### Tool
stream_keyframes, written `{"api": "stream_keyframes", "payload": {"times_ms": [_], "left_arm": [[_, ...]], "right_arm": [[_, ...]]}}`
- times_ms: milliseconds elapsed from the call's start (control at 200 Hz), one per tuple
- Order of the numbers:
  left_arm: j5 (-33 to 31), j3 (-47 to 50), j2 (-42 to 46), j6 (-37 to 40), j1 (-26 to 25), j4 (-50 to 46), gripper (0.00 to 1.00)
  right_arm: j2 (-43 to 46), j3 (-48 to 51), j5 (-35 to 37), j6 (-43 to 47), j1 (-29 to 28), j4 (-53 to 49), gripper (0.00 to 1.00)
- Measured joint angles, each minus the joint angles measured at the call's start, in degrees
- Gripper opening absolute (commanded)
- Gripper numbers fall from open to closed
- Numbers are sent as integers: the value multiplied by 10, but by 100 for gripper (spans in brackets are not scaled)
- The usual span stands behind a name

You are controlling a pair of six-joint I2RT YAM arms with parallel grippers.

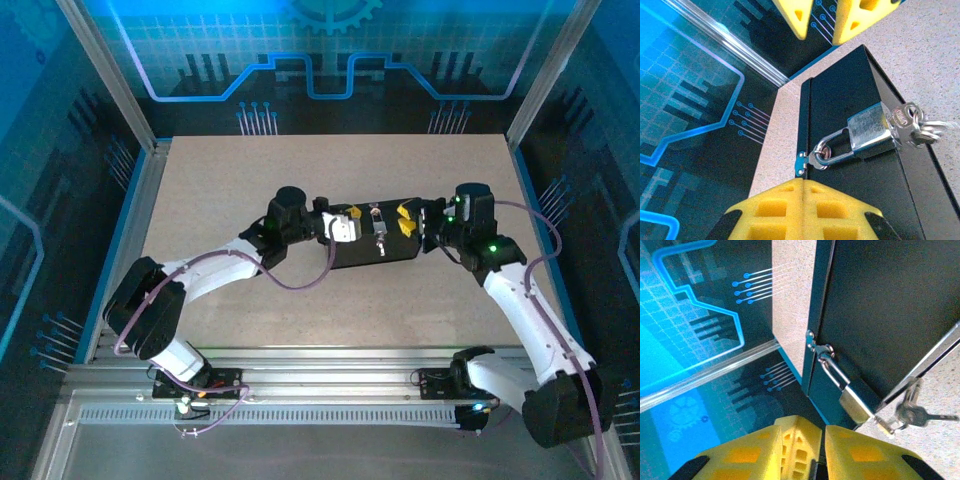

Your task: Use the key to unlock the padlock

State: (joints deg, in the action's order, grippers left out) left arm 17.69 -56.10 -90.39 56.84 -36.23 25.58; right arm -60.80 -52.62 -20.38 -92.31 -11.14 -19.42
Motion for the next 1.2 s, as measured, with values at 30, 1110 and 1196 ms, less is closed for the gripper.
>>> {"api": "stream_keyframes", "payload": {"times_ms": [30, 1110, 1196], "left_arm": [[3, 0, 0, -4, 2, 0, 0], [-35, -76, 54, -335, 50, -188, 23], [-40, -77, 47, -343, 50, -197, 22]], "right_arm": [[-7, -6, -7, 19, 2, -10, 38], [-233, -303, 321, 736, -198, -374, 62], [-235, -297, 326, 743, -200, -364, 63]]}}
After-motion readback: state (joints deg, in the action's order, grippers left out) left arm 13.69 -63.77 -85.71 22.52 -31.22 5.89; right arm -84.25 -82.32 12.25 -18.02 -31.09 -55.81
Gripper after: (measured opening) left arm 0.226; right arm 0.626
